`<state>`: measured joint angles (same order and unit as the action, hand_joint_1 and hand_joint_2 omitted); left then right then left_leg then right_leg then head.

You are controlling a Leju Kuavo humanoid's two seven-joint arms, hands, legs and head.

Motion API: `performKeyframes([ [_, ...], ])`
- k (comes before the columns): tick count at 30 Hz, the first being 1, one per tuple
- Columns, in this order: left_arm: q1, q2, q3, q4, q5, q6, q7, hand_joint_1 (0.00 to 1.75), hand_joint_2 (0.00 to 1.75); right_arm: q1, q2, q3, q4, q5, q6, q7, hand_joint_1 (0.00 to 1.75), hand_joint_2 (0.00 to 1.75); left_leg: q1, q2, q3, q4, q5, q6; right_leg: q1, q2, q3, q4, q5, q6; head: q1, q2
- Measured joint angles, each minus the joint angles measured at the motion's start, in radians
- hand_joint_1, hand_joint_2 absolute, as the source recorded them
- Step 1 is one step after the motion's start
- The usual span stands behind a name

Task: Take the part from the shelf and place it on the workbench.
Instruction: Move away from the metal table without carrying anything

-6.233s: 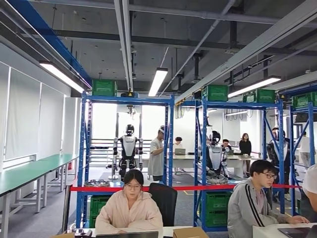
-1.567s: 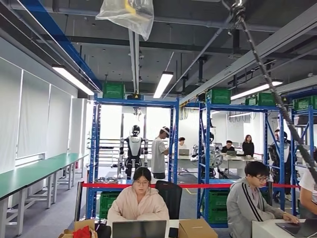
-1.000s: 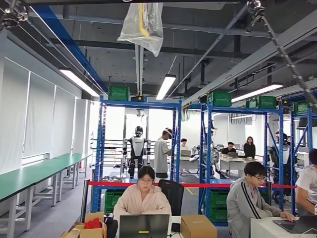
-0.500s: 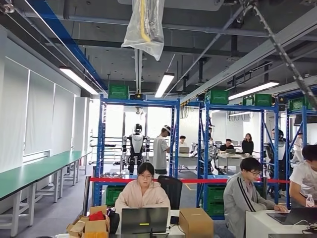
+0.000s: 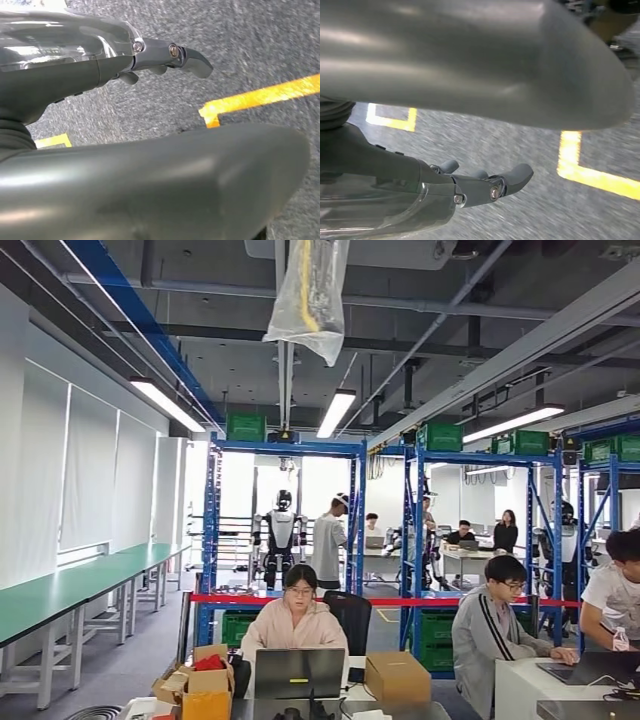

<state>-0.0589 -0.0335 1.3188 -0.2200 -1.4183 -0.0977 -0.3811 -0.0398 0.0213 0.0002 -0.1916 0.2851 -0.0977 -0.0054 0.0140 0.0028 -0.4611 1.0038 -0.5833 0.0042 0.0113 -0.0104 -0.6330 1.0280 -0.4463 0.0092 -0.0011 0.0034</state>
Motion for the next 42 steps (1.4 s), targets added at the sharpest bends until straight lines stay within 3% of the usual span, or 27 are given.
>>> performKeyframes([
  [2, 0.0, -0.002, 0.001, 0.0, 0.0, -0.002, 0.0, 0.0, 0.0, 0.004, 0.003, -0.012, 0.005, -0.006, 0.007, 0.04, 0.0, 0.0, 0.001, 0.004, -0.013, 0.0, 0.014, 0.017, -0.003, 0.002, -0.008, 0.016, -0.025, 0.013, 0.0, 0.0],
  [3, 0.0, -0.002, 0.001, 0.0, 0.0, -0.002, 0.001, 0.0, 0.0, 0.006, 0.004, -0.018, 0.007, -0.008, 0.01, 0.057, 0.0, 0.0, 0.003, 0.006, -0.021, 0.0, 0.022, 0.025, -0.006, 0.003, -0.016, 0.048, -0.064, 0.02, 0.0, 0.0],
  [5, -0.002, -0.003, 0.001, 0.0, 0.0, -0.003, 0.001, 0.0, 0.0, 0.009, 0.007, -0.028, 0.009, -0.012, 0.014, 0.08, 0.0, 0.0, 0.0, 0.008, -0.042, 0.002, 0.039, 0.034, -0.011, 0.004, -0.042, 0.17, -0.163, 0.031, 0.0, 0.0],
  [6, -0.002, -0.003, 0.001, 0.0, 0.0, -0.003, 0.001, 0.0, 0.0, 0.01, 0.009, -0.033, 0.01, -0.013, 0.014, 0.089, 0.0, 0.0, -0.003, 0.01, -0.054, 0.004, 0.048, 0.036, -0.013, 0.005, -0.052, 0.234, -0.196, 0.033, 0.0, 0.0],
  [7, -0.002, -0.003, 0.002, 0.0, 0.0, -0.004, 0.001, 0.0, 0.0, 0.01, 0.01, -0.036, 0.01, -0.014, 0.015, 0.095, 0.0, 0.0, -0.005, 0.011, -0.067, 0.006, 0.056, 0.037, -0.014, 0.005, -0.051, 0.274, -0.207, 0.034, 0.0, 0.0],
  [8, -0.002, -0.004, 0.002, 0.0, 0.0, -0.004, 0.001, 0.0, 0.0, 0.01, 0.012, -0.039, 0.01, -0.014, 0.016, 0.102, 0.0, 0.0, -0.007, 0.012, -0.078, 0.009, 0.063, 0.037, -0.013, 0.005, -0.034, 0.279, -0.195, 0.032, 0.0, 0.0],
  [9, -0.003, -0.005, 0.002, 0.0, 0.0, -0.004, 0.001, 0.0, 0.0, 0.01, 0.013, -0.042, 0.01, -0.015, 0.016, 0.107, 0.0, 0.0, -0.01, 0.013, -0.088, 0.01, 0.07, 0.037, -0.013, 0.006, 0.003, 0.244, -0.17, 0.028, 0.0, 0.0],
  [11, -0.003, -0.008, 0.002, 0.0, 0.0, -0.004, 0.001, 0.0, 0.0, 0.009, 0.014, -0.049, 0.01, -0.014, 0.016, 0.113, 0.0, 0.0, -0.015, 0.012, -0.103, 0.012, 0.085, 0.036, -0.007, 0.01, 0.113, 0.094, -0.124, 0.01, 0.0, 0.0],
  [12, -0.004, -0.011, 0.002, 0.0, 0.0, -0.004, 0.001, 0.0, 0.0, 0.008, 0.014, -0.052, 0.01, -0.014, 0.016, 0.114, 0.0, 0.0, -0.017, 0.012, -0.108, 0.012, 0.092, 0.033, -0.003, 0.012, 0.164, 0.015, -0.117, 0.001, 0.0, 0.0],
  [14, -0.005, -0.015, 0.003, 0.0, 0.001, -0.004, 0.001, 0.0, 0.0, 0.008, 0.015, -0.056, 0.01, -0.013, 0.016, 0.114, 0.0, 0.0, -0.014, 0.012, -0.118, 0.011, 0.109, 0.024, 0.006, 0.014, 0.21, -0.071, -0.119, -0.012, 0.0, 0.0],
  [17, -0.005, -0.017, 0.004, 0.0, 0.002, -0.004, 0.001, 0.0, 0.0, 0.007, 0.017, -0.06, 0.012, -0.011, 0.019, 0.108, 0.0, 0.0, -0.007, 0.009, -0.135, 0.006, 0.123, 0.01, 0.008, 0.011, 0.196, -0.096, -0.088, -0.023, 0.0, 0.0],
  [21, -0.005, -0.017, 0.005, 0.0, 0.002, -0.004, 0.0, 0.0, 0.0, 0.005, 0.019, -0.061, 0.013, -0.009, 0.021, 0.106, 0.0, 0.0, -0.006, 0.006, -0.141, 0.007, 0.113, 0.007, 0.003, 0.007, 0.19, -0.108, -0.073, -0.028, 0.0, 0.0],
  [22, -0.004, -0.017, 0.005, 0.0, 0.002, -0.004, 0.0, 0.0, 0.0, 0.005, 0.019, -0.061, 0.013, -0.008, 0.022, 0.104, 0.0, 0.0, -0.007, 0.005, -0.144, 0.017, 0.093, 0.006, 0.004, 0.006, 0.185, -0.108, -0.068, -0.031, 0.0, 0.0],
  [24, -0.002, -0.018, 0.006, 0.0, 0.003, -0.005, -0.001, 0.0, 0.0, 0.006, 0.021, -0.063, 0.013, -0.007, 0.027, 0.1, 0.0, 0.0, -0.006, 0.004, -0.156, 0.129, 0.013, -0.003, 0.004, 0.003, 0.138, -0.093, -0.043, -0.035, 0.0, 0.0],
  [26, -0.003, -0.019, 0.01, 0.0, 0.006, -0.006, 0.001, 0.0, 0.0, 0.007, 0.025, -0.068, 0.013, -0.008, 0.035, 0.105, 0.0, 0.0, 0.001, 0.003, -0.122, 0.215, 0.001, -0.017, 0.002, 0.0, 0.06, -0.058, -0.012, -0.03, 0.0, 0.0],
  [27, -0.005, -0.02, 0.012, 0.0, 0.009, -0.006, 0.006, 0.0, 0.0, 0.007, 0.026, -0.072, 0.013, -0.009, 0.04, 0.112, 0.0, 0.0, 0.005, 0.003, -0.074, 0.186, 0.024, -0.023, 0.001, 0.0, 0.025, -0.037, -0.001, -0.024, 0.001, 0.0],
  [28, -0.007, -0.021, 0.013, 0.0, 0.012, -0.007, 0.014, 0.0, 0.0, 0.007, 0.027, -0.074, 0.013, -0.009, 0.043, 0.121, 0.0, 0.0, 0.007, 0.003, -0.021, 0.113, 0.021, -0.024, 0.001, 0.001, 0.007, -0.02, 0.003, -0.019, 0.0, 0.0],
  [30, -0.01, -0.022, 0.016, 0.0, 0.017, -0.006, 0.032, 0.0, 0.0, 0.008, 0.026, -0.078, 0.013, -0.006, 0.05, 0.139, 0.0, 0.87, 0.007, 0.002, 0.047, 0.009, -0.018, -0.012, 0.003, 0.001, -0.012, 0.004, 0.013, -0.009, 0.0, 0.001],
  [31, -0.011, -0.023, 0.018, 0.0, 0.019, -0.005, 0.041, 0.0, 0.0, 0.009, 0.026, -0.079, 0.013, -0.004, 0.052, 0.147, 0.0, 1.31, 0.004, 0.002, 0.056, -0.01, -0.028, -0.002, 0.003, 0.001, -0.015, 0.009, 0.019, -0.004, 0.0, 0.0],
  [32, -0.011, -0.024, 0.019, 0.0, 0.02, -0.003, 0.048, 0.0, 0.44, 0.01, 0.025, -0.081, 0.013, -0.003, 0.054, 0.153, 0.0, 1.75, 0.004, 0.005, 0.051, -0.009, -0.025, 0.009, 0.001, 0.002, -0.017, 0.01, 0.024, 0.002, 0.0, 0.0],
  [33, -0.011, -0.026, 0.02, 0.0, 0.022, -0.001, 0.055, 0.0, 0.87, 0.011, 0.024, -0.083, 0.014, -0.003, 0.056, 0.158, 0.0, 1.75, 0.004, 0.008, 0.045, -0.008, -0.017, 0.017, -0.001, 0.004, -0.021, 0.018, 0.016, 0.007, 0.0, 0.0],
  [35, -0.013, -0.028, 0.023, 0.0, 0.026, 0.003, 0.06, 0.0, 1.75, 0.013, 0.022, -0.086, 0.014, -0.003, 0.058, 0.164, 0.0, 1.75, 0.006, 0.013, 0.028, -0.007, 0.002, 0.031, -0.006, 0.006, -0.045, 0.083, -0.043, 0.02, 0.0, 0.0],
  [37, -0.012, -0.028, 0.026, 0.0, 0.029, 0.003, 0.062, 0.0, 1.75, 0.014, 0.021, -0.088, 0.015, -0.002, 0.058, 0.165, 0.0, 1.75, 0.004, 0.014, 0.006, -0.006, 0.018, 0.034, -0.011, 0.007, -0.081, 0.21, -0.126, 0.029, 0.0, 0.0],
  [38, -0.011, -0.028, 0.027, 0.0, 0.029, 0.003, 0.062, 0.0, 1.31, 0.014, 0.021, -0.09, 0.015, -0.002, 0.058, 0.165, 0.0, 1.75, 0.004, 0.014, -0.004, -0.006, 0.025, 0.034, -0.013, 0.007, -0.089, 0.26, -0.151, 0.032, 0.0, 0.0],
  [39, -0.01, -0.028, 0.028, 0.0, 0.03, 0.003, 0.062, 0.0, 1.31, 0.015, 0.02, -0.092, 0.015, -0.002, 0.059, 0.165, 0.0, 1.75, 0.003, 0.015, -0.012, -0.005, 0.031, 0.033, -0.013, 0.007, -0.078, 0.275, -0.158, 0.033, 0.0, 0.0],
  [41, -0.01, -0.029, 0.029, 0.0, 0.031, 0.003, 0.062, 0.0, 1.31, 0.017, 0.019, -0.095, 0.014, -0.001, 0.059, 0.165, 0.0, 1.75, 0.003, 0.015, -0.022, -0.005, 0.04, 0.03, -0.013, 0.007, 0.0, 0.184, -0.122, 0.028, 0.0, 0.0],
  [42, -0.01, -0.03, 0.03, 0.0, 0.031, 0.003, 0.062, 0.0, 1.75, 0.017, 0.018, -0.096, 0.014, -0.001, 0.059, 0.165, 0.0, 1.75, 0.003, 0.014, -0.025, -0.005, 0.044, 0.028, -0.012, 0.008, 0.053, 0.102, -0.098, 0.022, 0.0, 0.0],
])
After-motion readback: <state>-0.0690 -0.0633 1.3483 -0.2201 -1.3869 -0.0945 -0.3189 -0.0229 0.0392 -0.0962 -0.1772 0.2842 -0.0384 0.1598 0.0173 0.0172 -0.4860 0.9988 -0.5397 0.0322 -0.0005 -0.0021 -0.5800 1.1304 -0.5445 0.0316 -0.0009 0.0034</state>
